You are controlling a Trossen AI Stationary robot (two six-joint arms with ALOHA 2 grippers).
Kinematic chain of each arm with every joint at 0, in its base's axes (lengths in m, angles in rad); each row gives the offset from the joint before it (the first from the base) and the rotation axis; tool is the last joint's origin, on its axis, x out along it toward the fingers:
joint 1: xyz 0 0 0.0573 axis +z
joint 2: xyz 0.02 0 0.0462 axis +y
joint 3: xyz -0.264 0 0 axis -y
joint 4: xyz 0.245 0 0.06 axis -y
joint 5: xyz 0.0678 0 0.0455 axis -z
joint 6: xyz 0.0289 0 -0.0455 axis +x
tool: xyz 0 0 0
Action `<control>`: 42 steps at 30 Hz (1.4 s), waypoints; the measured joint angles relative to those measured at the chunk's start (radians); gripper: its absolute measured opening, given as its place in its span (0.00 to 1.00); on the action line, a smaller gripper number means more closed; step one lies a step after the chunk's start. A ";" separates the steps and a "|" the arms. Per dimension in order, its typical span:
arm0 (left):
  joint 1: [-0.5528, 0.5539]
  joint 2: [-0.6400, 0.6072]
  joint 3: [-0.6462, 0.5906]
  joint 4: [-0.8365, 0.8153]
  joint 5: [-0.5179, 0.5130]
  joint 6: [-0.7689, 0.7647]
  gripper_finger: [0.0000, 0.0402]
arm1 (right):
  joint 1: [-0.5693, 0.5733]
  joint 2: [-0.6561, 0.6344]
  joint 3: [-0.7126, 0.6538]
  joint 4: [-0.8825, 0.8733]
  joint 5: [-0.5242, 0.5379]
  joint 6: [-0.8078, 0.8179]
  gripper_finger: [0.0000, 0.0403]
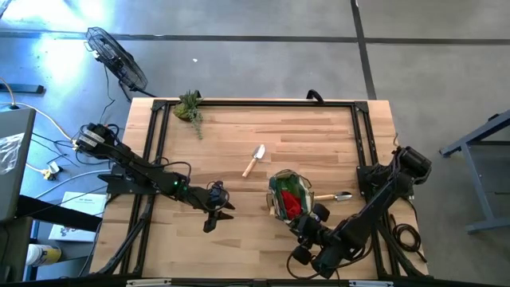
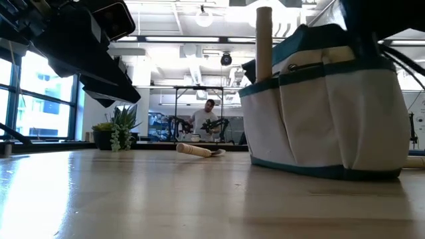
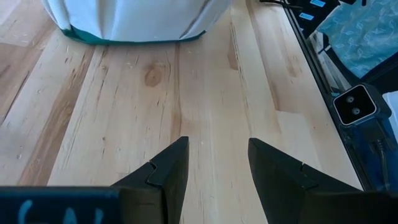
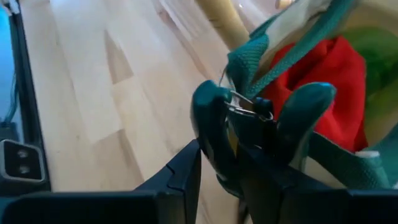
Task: Pick & Place Garden tools in Gardening bag
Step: Move the light brown gardening bag to the botton center of the table
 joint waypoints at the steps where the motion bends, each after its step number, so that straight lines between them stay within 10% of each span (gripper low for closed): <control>1: 0.000 0.000 0.000 0.000 0.000 0.000 0.40 | 0.000 -0.005 0.000 0.001 -0.004 0.000 0.23; 27: 0.000 0.000 0.000 0.000 -0.006 0.007 0.40 | 0.010 -0.072 0.000 0.576 0.058 -0.733 0.23; 42: 0.000 0.000 0.000 0.000 -0.035 0.009 0.40 | 0.013 -0.072 0.000 0.711 -0.388 -0.821 0.23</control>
